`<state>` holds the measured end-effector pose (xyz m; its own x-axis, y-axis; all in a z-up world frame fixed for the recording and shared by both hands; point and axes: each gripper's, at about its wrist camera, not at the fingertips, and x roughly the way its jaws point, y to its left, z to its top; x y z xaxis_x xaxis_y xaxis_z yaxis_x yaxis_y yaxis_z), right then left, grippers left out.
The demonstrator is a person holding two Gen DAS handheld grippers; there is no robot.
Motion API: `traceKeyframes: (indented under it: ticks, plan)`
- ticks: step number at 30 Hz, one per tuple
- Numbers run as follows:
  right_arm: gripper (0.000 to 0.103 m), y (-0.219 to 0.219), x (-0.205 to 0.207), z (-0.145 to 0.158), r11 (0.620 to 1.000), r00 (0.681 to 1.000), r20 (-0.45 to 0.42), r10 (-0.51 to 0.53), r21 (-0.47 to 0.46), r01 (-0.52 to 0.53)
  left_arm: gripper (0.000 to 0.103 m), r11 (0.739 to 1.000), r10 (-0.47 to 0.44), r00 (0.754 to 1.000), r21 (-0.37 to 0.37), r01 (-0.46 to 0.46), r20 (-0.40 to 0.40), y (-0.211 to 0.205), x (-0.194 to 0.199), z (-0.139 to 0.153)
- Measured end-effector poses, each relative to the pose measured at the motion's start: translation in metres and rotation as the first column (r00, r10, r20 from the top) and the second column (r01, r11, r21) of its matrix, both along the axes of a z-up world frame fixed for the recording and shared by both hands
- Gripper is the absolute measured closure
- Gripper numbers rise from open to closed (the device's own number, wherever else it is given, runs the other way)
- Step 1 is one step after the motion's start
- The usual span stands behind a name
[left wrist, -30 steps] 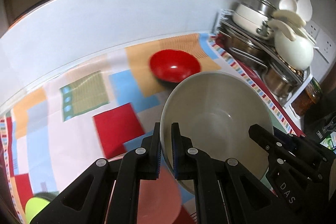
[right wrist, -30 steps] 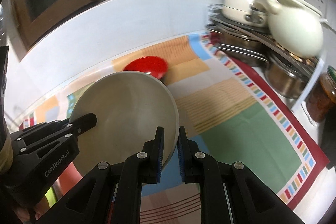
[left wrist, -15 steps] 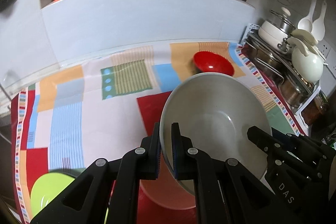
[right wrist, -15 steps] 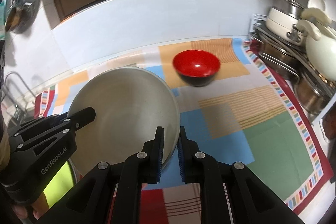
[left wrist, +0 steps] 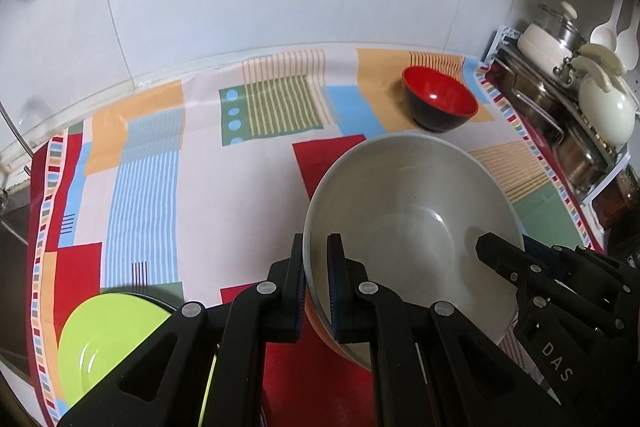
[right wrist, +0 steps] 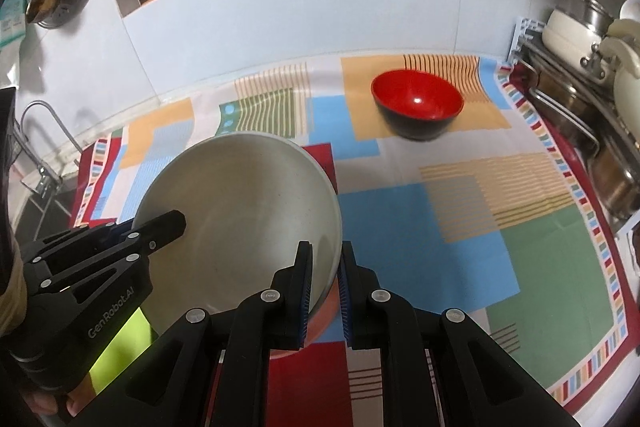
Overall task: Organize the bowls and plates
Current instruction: 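Lift the white bowl with both grippers and carry it over the pink bowl, then lower the white bowl onto the cloth and open both grippers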
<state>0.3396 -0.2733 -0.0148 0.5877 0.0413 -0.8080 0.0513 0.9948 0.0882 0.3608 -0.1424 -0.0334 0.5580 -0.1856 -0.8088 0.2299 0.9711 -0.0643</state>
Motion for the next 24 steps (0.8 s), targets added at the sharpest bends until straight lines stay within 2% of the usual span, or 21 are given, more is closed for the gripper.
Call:
traceKeyframes:
  ticks: [16, 24]
  plan:
    - [0.089, 0.0, 0.004, -0.025, 1.0, 0.998, -0.067, 0.008, 0.004, -0.007, 0.092, 0.999, -0.003, 0.997, 0.042, 0.006, -0.071, -0.005, 0.002, -0.027]
    - [0.089, 0.004, 0.007, -0.032, 1.0, 0.996, -0.087, 0.022, -0.003, -0.023, 0.086, 0.999, -0.006, 0.997, 0.053, 0.01, -0.079, -0.006, 0.004, -0.033]
